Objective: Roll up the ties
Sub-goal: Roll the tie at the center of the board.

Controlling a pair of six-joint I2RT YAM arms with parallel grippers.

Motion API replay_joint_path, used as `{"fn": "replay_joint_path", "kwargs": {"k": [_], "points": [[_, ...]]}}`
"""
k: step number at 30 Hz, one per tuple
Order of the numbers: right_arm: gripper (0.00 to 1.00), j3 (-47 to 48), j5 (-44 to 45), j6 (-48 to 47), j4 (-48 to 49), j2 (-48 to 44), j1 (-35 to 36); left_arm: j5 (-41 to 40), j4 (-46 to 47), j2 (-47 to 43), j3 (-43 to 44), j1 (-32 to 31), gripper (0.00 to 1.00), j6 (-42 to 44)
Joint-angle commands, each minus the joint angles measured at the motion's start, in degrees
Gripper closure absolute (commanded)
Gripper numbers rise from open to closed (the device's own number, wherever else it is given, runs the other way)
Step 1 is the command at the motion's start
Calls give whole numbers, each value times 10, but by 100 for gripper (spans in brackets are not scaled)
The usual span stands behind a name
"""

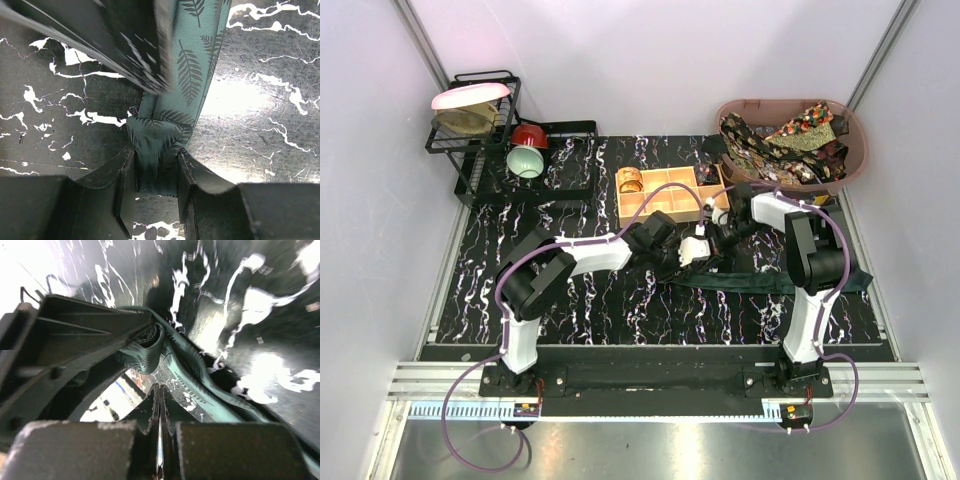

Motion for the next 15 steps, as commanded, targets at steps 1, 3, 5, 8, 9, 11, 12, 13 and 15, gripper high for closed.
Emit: {"fn": "replay_joint_path", "kwargs": {"k": [1, 3, 5, 8, 9, 11, 12, 13, 15], "points": [[99, -28, -28, 30, 27, -6, 23, -31, -49, 26, -1, 1, 100, 5], [100, -37, -13, 38, 44, 10, 23, -28, -48, 27, -1, 1, 100, 4], [100, -37, 9, 41, 65, 30, 23, -28, -48, 27, 0, 1, 100, 5], [100, -32, 50, 49, 76, 55, 23, -22, -43, 26, -3, 2, 100, 6], [100, -34, 56, 51, 76, 58, 22, -15, -43, 23, -3, 4, 100, 8], [100, -38, 71, 55, 73, 63, 23, 4, -38, 19, -5, 13, 99, 4], [100, -38, 77, 54, 72, 64, 23, 16, -37, 16, -4, 18, 99, 3], [100, -39, 80, 52, 71, 63, 23, 32, -27, 11, -9, 23, 99, 1], [100, -44, 87, 52, 68, 68, 20, 72, -8, -8, -17, 39, 97, 1]]}}
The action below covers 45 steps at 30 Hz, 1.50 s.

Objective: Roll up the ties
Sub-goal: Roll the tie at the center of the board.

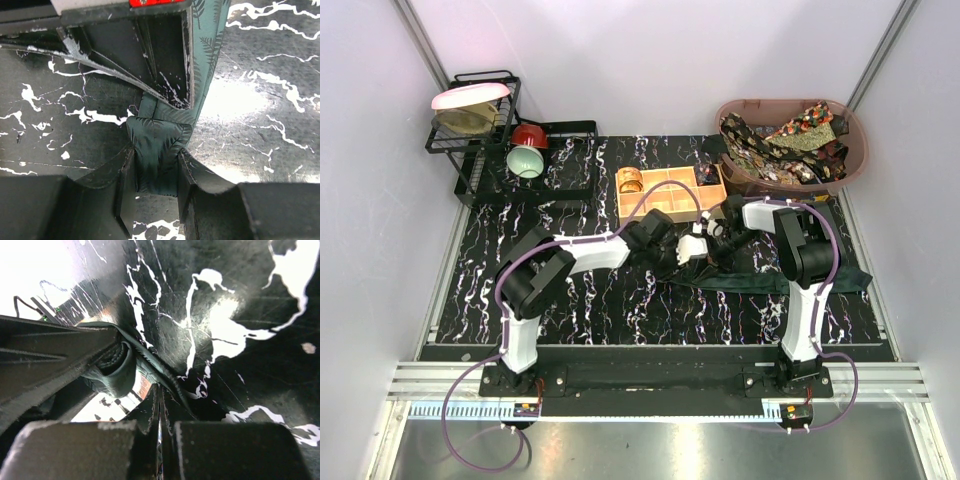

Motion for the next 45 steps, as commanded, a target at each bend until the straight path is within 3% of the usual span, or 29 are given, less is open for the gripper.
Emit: {"fn": "replay_joint_path", "kwargs": {"k": [1, 6, 8, 19, 23, 28, 35, 45], "points": [[100, -9, 83, -6, 22, 24, -1, 65, 11, -14, -20, 33, 96, 1], [100, -11, 94, -7, 22, 35, -2, 144, 37, -40, -28, 48, 91, 11], [100, -9, 95, -6, 22, 40, -3, 141, 37, -40, -27, 47, 91, 20], [100, -7, 87, -9, 20, 37, -10, 27, -107, 30, 33, 19, 95, 95], [100, -4, 43, -9, 21, 14, -11, -21, -123, 40, 35, 0, 95, 107], [85, 3, -52, 4, 25, -32, -11, -55, -143, 57, 47, -12, 94, 97], [67, -19, -114, 30, 35, -68, -16, -56, -151, 64, 55, -14, 94, 94], [67, -34, -106, 44, 107, -27, -9, -55, -156, 69, 56, -14, 94, 95]]}}
